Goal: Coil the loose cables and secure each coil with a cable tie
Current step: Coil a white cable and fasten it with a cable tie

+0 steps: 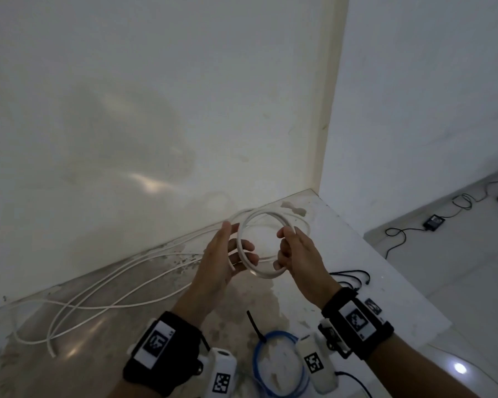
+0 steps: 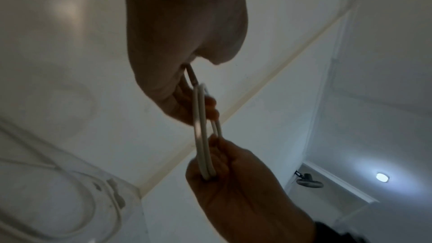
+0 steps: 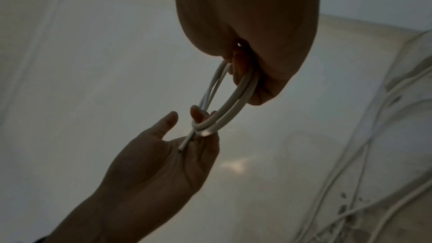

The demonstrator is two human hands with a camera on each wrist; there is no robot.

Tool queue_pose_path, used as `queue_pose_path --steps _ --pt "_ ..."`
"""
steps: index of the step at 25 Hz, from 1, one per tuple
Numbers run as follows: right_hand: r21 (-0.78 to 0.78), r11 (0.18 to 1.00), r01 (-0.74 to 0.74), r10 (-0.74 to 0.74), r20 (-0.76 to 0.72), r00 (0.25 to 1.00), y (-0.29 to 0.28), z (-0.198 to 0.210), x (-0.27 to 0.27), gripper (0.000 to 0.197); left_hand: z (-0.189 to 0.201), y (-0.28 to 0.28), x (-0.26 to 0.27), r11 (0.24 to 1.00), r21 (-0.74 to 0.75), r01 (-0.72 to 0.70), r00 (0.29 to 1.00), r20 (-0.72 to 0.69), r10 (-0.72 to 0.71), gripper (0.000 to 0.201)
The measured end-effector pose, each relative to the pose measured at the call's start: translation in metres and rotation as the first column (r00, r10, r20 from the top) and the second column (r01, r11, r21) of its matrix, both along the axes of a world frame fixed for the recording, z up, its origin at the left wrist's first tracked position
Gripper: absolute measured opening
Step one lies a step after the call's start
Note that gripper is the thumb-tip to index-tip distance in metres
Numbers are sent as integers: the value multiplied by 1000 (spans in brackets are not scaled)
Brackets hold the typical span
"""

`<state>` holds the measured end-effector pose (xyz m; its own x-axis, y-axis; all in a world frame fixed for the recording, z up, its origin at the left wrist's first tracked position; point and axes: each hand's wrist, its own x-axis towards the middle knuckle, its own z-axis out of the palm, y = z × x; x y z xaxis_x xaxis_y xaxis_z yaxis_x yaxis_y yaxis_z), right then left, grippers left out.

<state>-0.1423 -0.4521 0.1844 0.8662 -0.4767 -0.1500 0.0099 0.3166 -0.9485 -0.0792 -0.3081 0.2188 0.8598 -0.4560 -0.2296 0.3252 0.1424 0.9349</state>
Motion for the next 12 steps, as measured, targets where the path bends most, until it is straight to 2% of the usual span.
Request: queue_pose_path --steps 2,4,6,10,12 --pt "118 993 -15 15 9 1000 -8 -6 -6 25 -3 -2 0 995 63 84 995 -62 -80 49" --pt "198 980 9 -17 40 999 -17 -9 -8 26 -9 -6 -3 970 216 110 994 -10 -110 39" --pt "212 977 33 -47 57 997 -28 -10 -10 27 -13 -12 -5 955 276 113 991 39 -128 33" --pt "209 977 33 -35 6 999 -27 -21 -11 29 -13 -32 -12 991 34 128 986 -112 -123 38" --pt "315 949 13 -9 -16 1000 -22 -30 -11 30 -17 -44 -16 996 -8 94 991 -100 -94 31"
